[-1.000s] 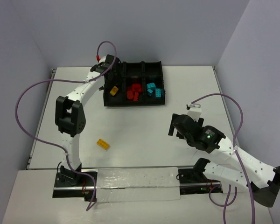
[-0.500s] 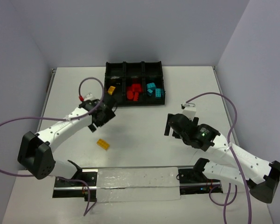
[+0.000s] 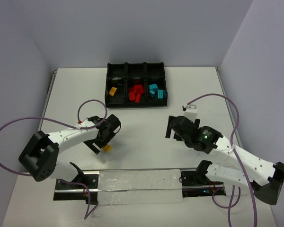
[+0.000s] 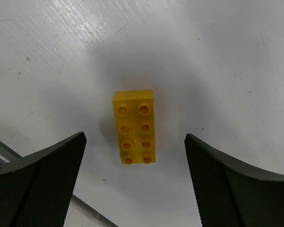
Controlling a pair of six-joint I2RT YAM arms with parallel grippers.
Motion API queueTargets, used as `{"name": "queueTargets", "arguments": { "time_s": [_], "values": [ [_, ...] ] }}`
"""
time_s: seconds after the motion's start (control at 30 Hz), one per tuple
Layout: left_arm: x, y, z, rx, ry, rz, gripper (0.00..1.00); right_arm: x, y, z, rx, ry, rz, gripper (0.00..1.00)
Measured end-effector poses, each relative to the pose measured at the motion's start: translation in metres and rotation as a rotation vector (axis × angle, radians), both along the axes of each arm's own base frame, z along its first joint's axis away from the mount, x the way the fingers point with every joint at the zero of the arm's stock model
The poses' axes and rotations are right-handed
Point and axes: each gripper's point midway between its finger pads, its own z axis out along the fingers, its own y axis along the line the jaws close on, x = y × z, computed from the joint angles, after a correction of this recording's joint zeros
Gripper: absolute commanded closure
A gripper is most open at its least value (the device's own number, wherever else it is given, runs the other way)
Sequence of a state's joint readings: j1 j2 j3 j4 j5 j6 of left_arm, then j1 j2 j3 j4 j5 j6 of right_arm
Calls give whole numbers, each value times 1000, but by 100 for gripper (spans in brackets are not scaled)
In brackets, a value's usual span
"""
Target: Sort the legos into containers by color
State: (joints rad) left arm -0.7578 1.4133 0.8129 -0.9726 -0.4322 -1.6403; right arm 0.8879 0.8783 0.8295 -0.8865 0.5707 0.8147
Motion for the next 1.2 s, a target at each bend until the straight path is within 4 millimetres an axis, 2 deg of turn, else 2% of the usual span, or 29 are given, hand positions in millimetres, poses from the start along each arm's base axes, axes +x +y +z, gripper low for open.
{"name": "queueTargets", "arguments": {
  "time_s": [0.17, 0.2, 0.27, 0.33, 0.43, 0.53, 0.67, 0.77, 0.87, 0.97, 1.13, 1.2],
  "values": [
    [-4, 0, -17, 4, 30, 6, 33, 0, -1, 1, 3, -2, -3, 1],
    [-5, 0, -20, 7, 35, 5, 41, 0, -1, 1, 4, -3, -3, 1],
    [-3, -2, -22, 3, 33, 2, 49, -1, -1, 1, 4, -3, -2, 2],
    [-2, -3, -22, -1, 28, -8, 63, -1, -1, 1, 6, -4, -1, 1],
    [1, -2, -21, 11, 20, -25, 72, -2, -1, 2, 8, -6, -1, 1],
    [12, -4, -8, 25, -20, -66, 76, -2, -2, 3, 8, -10, -2, 2],
    [57, -25, 41, 15, -172, -151, 78, -1, -4, 3, 3, -15, -7, 1],
    [100, -42, 89, 2, -302, -204, 78, -1, -4, 3, 0, -15, -9, 1],
    [149, -47, 121, 15, -384, -216, 77, -2, -5, 2, -3, -12, -9, 2],
    [193, -44, 125, 26, -399, -217, 76, -3, -6, 2, -5, -10, -11, 2],
    [247, -34, 103, 43, -362, -225, 72, -6, -13, 4, -11, -12, -24, 2],
    [263, -35, 94, 48, -336, -246, 65, -7, -16, 5, -13, -15, -30, 2]
  ]
}}
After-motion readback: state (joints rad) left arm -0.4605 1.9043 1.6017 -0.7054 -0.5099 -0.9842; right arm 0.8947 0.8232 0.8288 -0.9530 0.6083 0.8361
